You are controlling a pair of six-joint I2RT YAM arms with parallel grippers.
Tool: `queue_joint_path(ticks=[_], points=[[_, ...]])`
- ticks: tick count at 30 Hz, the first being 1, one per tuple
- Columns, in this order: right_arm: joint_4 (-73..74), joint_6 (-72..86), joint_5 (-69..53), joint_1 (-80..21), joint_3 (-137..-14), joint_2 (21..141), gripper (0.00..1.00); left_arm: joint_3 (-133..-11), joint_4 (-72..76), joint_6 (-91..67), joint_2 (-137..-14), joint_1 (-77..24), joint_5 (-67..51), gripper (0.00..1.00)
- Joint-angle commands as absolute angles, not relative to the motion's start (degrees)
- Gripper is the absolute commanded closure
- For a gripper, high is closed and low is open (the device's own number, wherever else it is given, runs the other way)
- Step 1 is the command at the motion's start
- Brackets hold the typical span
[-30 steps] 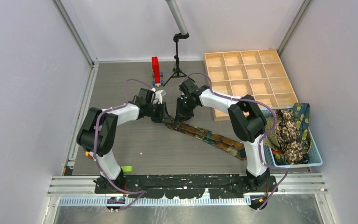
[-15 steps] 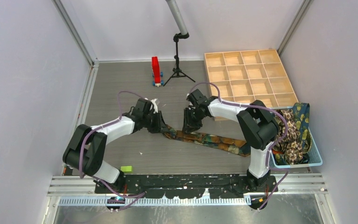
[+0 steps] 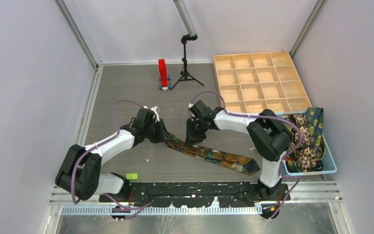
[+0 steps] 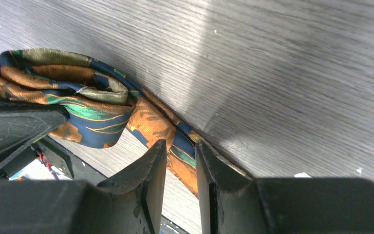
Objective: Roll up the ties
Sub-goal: Roll the tie at the center of the board.
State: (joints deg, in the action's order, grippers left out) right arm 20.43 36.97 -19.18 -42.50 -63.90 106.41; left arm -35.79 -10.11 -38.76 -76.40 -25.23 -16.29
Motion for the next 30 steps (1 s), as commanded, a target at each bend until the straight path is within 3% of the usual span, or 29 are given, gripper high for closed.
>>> queue_joint_path(ticks=[1,8,18,30], points=[[24.72,35.52,-15.74,-42.69,-70.16,103.91,0.66,-35.13,-11.74,-37.72,-73.00,-25.40,-14.22,0.94],[25.93,36.32,-15.81,-46.07,-75.53,103.80,0.66,-36.38,-15.82,-35.00,-69.61,-25.58,-11.73,0.94],[19.34,41.86,-19.76,-50.63,-77.87,111.05,0.78,-37.91,-19.25,-33.31,-67.20,-25.66,-9.21,0.97],[16.63,43.40,-21.54,-51.36,-83.02,117.13,0.80,-40.81,-24.70,-31.24,-65.15,-25.66,-7.74,0.98]])
